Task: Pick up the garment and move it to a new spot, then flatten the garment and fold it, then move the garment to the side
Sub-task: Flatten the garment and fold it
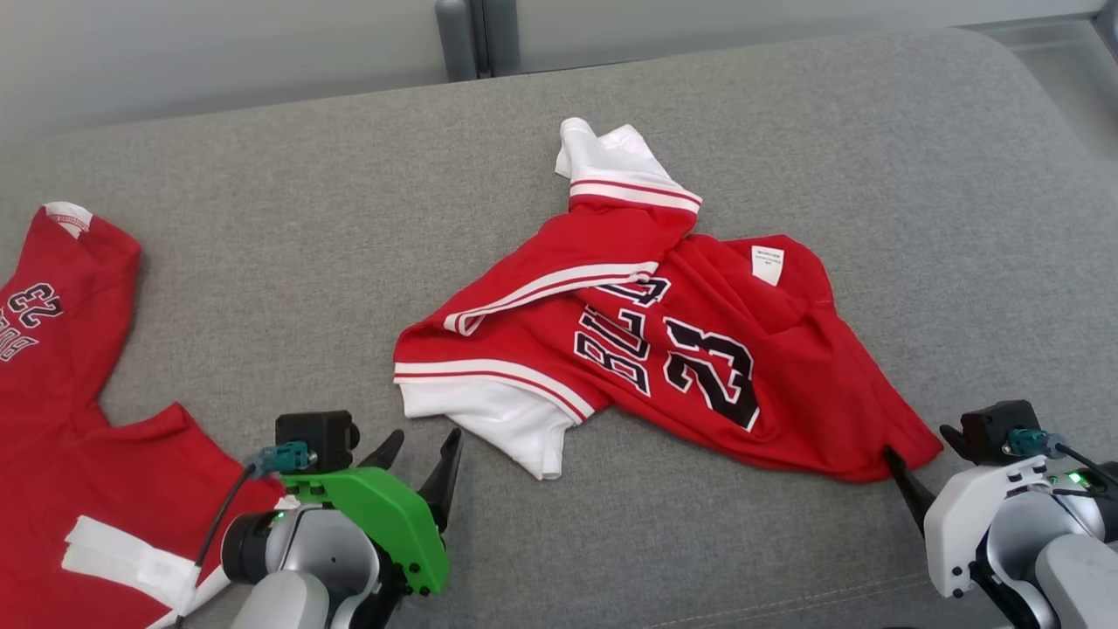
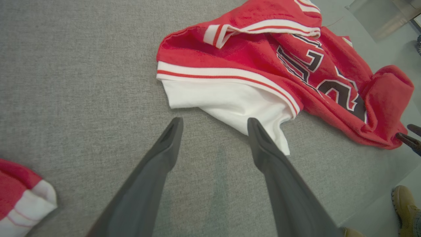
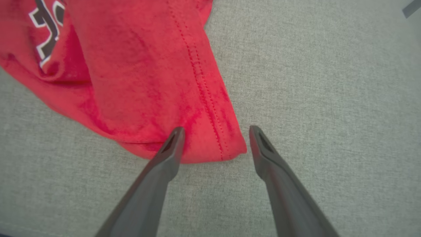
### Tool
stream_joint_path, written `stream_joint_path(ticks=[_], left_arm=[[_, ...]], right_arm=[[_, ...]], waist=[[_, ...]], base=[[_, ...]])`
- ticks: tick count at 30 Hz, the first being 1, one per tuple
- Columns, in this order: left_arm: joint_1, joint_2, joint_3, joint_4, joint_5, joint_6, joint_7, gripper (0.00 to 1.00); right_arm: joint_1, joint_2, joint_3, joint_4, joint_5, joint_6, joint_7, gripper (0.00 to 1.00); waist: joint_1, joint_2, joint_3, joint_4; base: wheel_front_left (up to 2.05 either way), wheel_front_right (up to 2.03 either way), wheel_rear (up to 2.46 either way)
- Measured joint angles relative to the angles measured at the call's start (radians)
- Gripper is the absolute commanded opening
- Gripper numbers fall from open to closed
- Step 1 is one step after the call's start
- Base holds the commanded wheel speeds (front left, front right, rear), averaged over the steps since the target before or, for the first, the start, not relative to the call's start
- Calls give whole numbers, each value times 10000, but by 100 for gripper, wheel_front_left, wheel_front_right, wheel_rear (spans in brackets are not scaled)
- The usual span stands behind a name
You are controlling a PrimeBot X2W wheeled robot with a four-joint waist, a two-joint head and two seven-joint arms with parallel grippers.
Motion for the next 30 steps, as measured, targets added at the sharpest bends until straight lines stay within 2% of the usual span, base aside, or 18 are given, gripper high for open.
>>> stream_joint_path(ticks=[10,20,30], left_arm=[[-904,-244,15,1237,-288,-105,155,100],[-1685,-109,109,2282,-274,-117,88,100],[-2190,-113,33,2909,-410,-539,-125,100]], right_arm=[[-512,0,320,871,-65,0,-240,100],[-1003,-36,500,1246,-211,2,-533,100],[-1477,-54,790,1501,-339,0,-694,100]], waist=[[0,-1,392,-60],[0,0,614,-142],[0,0,866,-223]], base=[[0,0,0],[0,0,0],[0,0,0]])
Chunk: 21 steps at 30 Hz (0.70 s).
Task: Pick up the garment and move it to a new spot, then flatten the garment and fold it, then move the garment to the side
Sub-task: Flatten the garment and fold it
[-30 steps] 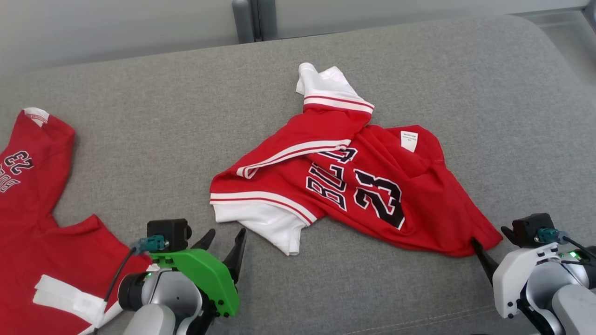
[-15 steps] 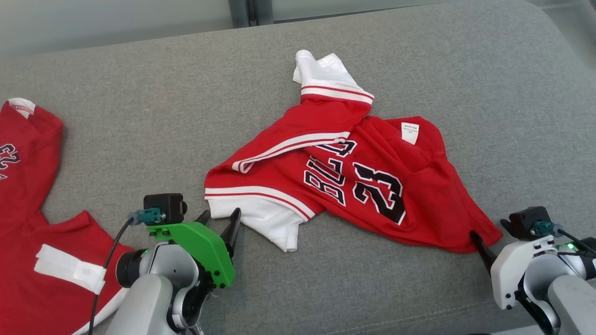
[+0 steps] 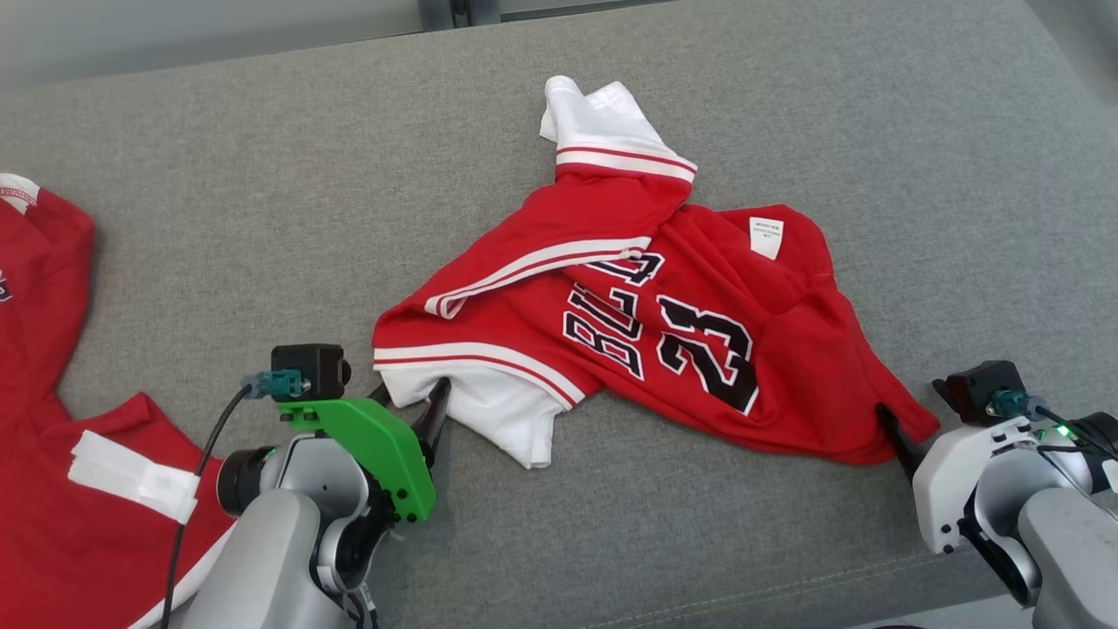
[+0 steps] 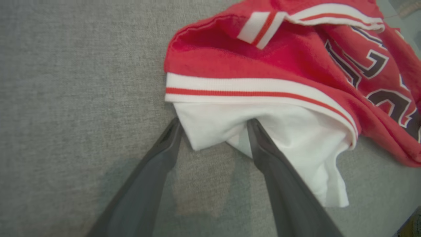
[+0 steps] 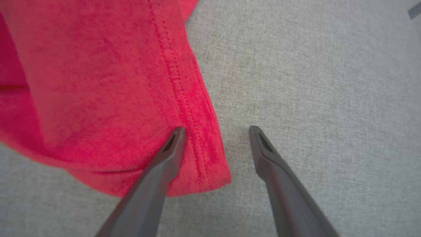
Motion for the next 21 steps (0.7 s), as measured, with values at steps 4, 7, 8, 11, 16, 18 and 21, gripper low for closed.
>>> stream_joint_path(ticks=[4,7,8,11,16,18,21], left_arm=[[-174,-82,-84,98,-19,-100,-25,48],[-273,-148,-173,198,-96,-192,-19,0],[-289,-169,-205,232,-128,-247,-21,0],[-288,-211,-311,339,-217,-336,-25,0],[-250,-192,-393,303,-387,-522,23,0],[-185,-150,-418,151,-428,-573,71,0],[108,-12,-483,-209,-606,-642,244,0]], right_arm=[[-66,-23,61,48,46,0,0,100],[-140,-33,109,113,71,0,-10,100],[-142,-25,184,121,121,0,-10,100],[-143,-25,468,81,407,-31,79,100],[-37,-169,899,-105,1057,-33,487,100],[39,-247,1012,-194,1337,-33,744,100],[77,-376,1104,-278,1732,-21,1141,30]], waist=[[0,0,67,20],[0,0,106,38],[0,0,111,44],[0,0,72,51],[0,0,-53,65],[0,0,-103,58],[0,0,-183,28]], base=[[0,0,0],[0,0,0],[0,0,0],[0,0,0],[0,0,0],[0,0,0],[0,0,0]])
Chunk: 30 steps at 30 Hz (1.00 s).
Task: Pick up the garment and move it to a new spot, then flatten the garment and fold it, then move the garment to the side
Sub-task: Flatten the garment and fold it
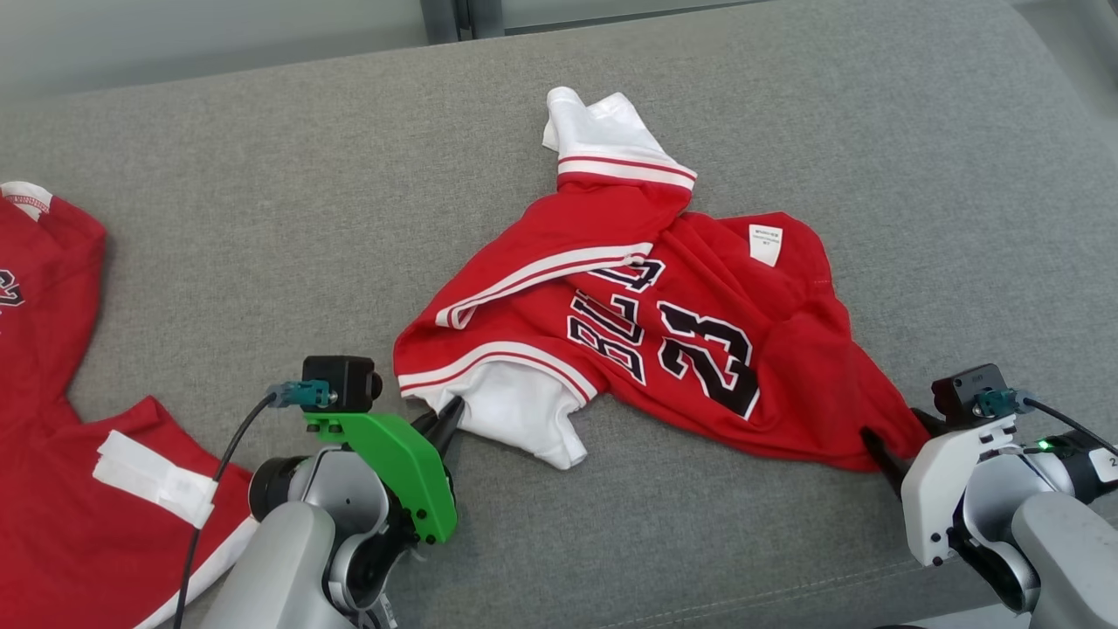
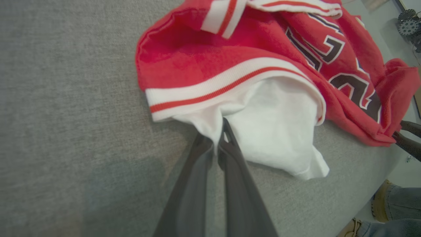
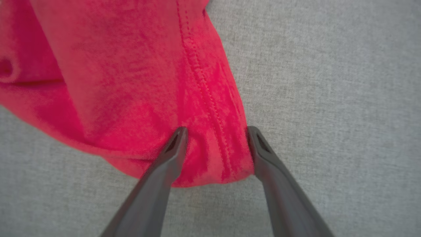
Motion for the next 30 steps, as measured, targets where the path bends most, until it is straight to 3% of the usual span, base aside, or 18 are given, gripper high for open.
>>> stream_joint_path(ticks=[1,12,17,22,30], left_arm=[[62,25,-12,-119,-56,-29,61,0],[1150,451,245,-1975,-815,-63,512,0],[2225,928,809,-3914,-1605,40,867,0],[3567,1363,1388,-6836,-2995,171,1668,0],[4847,1990,2483,-10878,-4819,913,2679,0]], right_arm=[[24,-13,-6,-21,58,12,6,0],[447,-125,-1070,-391,1152,23,81,0],[811,-326,-2065,-2013,2692,23,332,0],[1506,-477,-3676,-4107,4694,19,853,0],[2659,-863,-6188,-6941,6366,13,2514,0]], waist=[[0,0,-19,-7],[0,0,-335,-68],[0,0,-570,-191],[0,0,-789,-349],[0,0,-981,-468]], base=[[0,0,0],[0,0,0],[0,0,0],[0,0,0],[0,0,0]])
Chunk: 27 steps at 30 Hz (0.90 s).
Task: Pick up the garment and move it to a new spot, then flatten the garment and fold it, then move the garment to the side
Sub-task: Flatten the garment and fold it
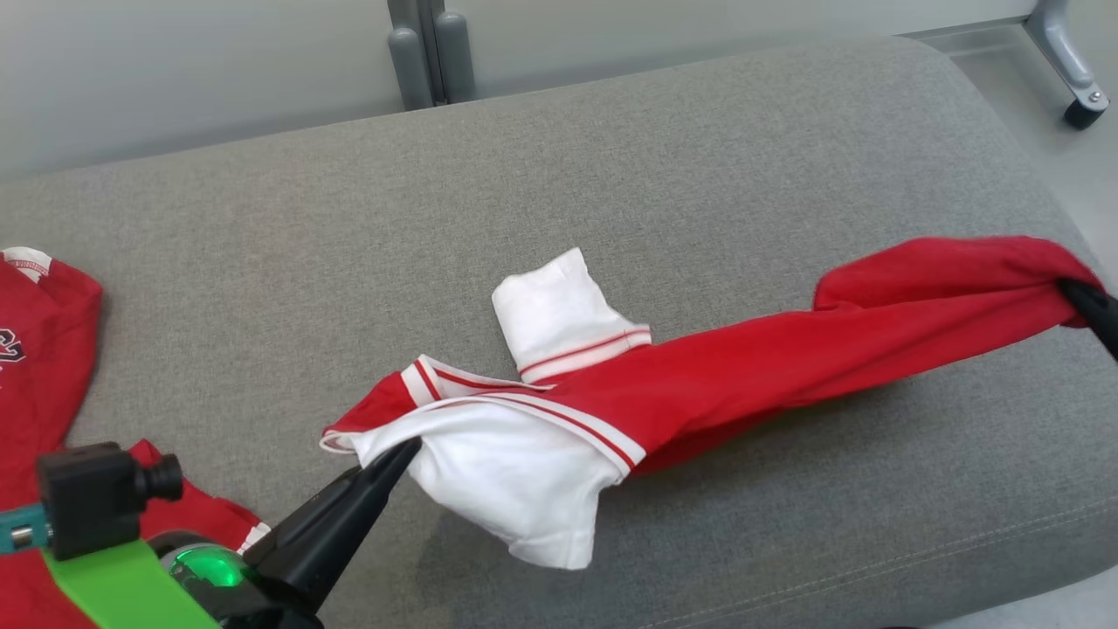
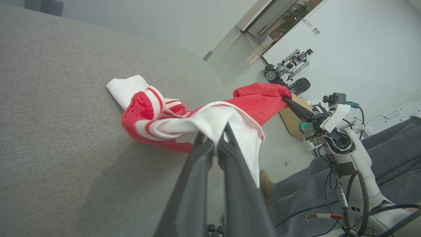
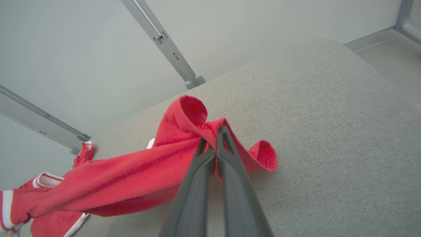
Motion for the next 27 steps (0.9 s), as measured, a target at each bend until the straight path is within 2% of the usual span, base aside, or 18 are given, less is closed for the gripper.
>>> stream_joint_path(ticks=[4,8,11,14,18,22,24,27], left_arm=[[-447,282,372,-1068,-658,393,585,0],[-2469,656,786,-777,-1277,888,1300,0],[-4740,907,848,437,-1453,1321,1825,0],[-7523,957,552,2428,-1170,1714,2088,0],[-11462,569,59,5781,-77,2132,1609,0],[-14788,88,-295,8709,911,2067,631,0],[-16112,-199,-290,9948,1423,1684,-470,0],[-17363,-619,-117,11482,1756,1041,-2086,0]], right_arm=[[-320,105,-767,-1081,625,0,928,0],[-2089,479,-890,-1141,681,0,1546,0],[-4146,1007,-629,-343,-153,-2,1628,0],[-6680,1906,-309,976,-1517,-2,1423,0],[-10120,3164,-184,2955,-3705,-2,652,0],[-13415,4433,-834,4823,-5810,0,-1160,0],[-14591,4836,-1308,5578,-6746,12,-2391,0],[-15732,5087,-1837,6744,-7595,12,-3735,0]], waist=[[0,0,214,5],[0,0,647,43],[0,0,1108,89],[0,0,1656,166],[0,0,2488,327],[2,0,3391,510],[3,-1,3843,598],[3,0,4446,730]], base=[[0,0,0],[0,0,0],[0,0,0],[0,0,0],[0,0,0],[0,0,0],[0,0,0],[0,0,0]])
